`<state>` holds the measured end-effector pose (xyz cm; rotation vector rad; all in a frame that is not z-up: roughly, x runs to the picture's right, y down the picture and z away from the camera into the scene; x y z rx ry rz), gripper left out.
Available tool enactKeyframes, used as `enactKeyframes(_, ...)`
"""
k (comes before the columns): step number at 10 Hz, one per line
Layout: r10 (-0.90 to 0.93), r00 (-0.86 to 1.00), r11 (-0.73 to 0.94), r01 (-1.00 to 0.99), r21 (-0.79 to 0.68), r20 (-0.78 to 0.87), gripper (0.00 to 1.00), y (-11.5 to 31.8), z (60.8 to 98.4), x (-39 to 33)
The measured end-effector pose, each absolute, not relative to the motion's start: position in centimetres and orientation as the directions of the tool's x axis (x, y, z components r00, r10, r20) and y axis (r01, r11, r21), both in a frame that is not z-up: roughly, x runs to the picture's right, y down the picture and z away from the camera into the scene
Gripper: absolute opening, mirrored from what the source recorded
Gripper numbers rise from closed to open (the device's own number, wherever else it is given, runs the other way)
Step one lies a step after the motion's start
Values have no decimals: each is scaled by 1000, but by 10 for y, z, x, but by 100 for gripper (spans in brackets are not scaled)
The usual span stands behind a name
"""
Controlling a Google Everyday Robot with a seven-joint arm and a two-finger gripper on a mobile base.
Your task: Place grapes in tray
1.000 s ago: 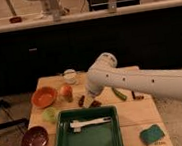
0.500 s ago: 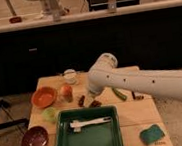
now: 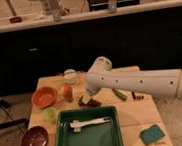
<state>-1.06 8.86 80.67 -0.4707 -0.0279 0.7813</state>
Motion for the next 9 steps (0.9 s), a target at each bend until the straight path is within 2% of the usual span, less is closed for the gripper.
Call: enactKeyframes(9,653,724,605,-675,-421,-222,80,102,846,-49)
